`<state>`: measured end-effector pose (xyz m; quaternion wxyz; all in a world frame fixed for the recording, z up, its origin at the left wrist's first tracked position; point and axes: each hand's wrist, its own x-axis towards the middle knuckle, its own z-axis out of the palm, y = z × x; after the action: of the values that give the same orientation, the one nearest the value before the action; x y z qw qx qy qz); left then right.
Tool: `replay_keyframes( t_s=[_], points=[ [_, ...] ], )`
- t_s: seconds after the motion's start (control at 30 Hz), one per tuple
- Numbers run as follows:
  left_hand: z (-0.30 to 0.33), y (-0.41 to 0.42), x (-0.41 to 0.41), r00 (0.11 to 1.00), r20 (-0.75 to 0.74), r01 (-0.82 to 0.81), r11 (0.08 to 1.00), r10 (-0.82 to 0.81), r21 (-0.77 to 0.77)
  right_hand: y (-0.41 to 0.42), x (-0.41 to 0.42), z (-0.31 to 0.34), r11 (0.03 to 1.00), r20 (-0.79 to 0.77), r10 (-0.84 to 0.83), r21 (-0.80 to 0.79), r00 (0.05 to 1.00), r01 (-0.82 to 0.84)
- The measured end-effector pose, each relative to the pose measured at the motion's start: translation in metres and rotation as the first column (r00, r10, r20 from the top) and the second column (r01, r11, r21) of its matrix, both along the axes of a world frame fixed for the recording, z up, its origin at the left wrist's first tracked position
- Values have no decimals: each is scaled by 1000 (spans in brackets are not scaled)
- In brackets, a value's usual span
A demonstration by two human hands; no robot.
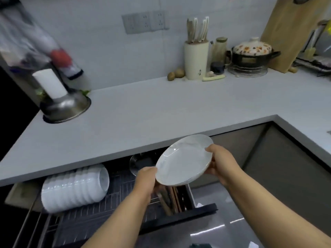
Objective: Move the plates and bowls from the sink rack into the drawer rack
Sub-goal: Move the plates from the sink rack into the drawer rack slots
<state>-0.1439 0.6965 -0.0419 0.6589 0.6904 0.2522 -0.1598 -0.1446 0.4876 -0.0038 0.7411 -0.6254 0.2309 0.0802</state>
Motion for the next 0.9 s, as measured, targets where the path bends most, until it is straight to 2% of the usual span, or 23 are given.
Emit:
replay_keyframes(
  t_s=[0.1,0.17,0.3,0.47,0.57,0.67,0.77,0.9],
  points=[
    [-16,75,-5,994,-15,-109,990,111,88,69,14,-12,991,-71,123,-52,990,-127],
    [-31,125,-13,988,11,-150,962,151,226,115,20,-24,971,-105,210,-92,972,-220],
    [-63,210,-30,998,34,-57,855,47,516,200,34,-57,911,-169,341,-183,925,-369],
    [-91,281,-45,993,-77,120,703,-92,701,280,55,-102,808,-279,431,-303,858,-505],
    [-109,304,-49,971,-160,236,607,-178,759,310,72,-131,750,-327,456,-359,828,-555],
    [-122,312,-54,946,-176,301,531,-272,793,330,90,-156,716,-369,446,-400,815,-572],
    [-129,312,-56,935,-123,283,489,-333,825,342,110,-179,666,-392,448,-453,803,-593],
    [-130,313,-60,937,-6,189,490,-350,851,364,125,-177,623,-407,432,-510,804,-593]
  ],
)
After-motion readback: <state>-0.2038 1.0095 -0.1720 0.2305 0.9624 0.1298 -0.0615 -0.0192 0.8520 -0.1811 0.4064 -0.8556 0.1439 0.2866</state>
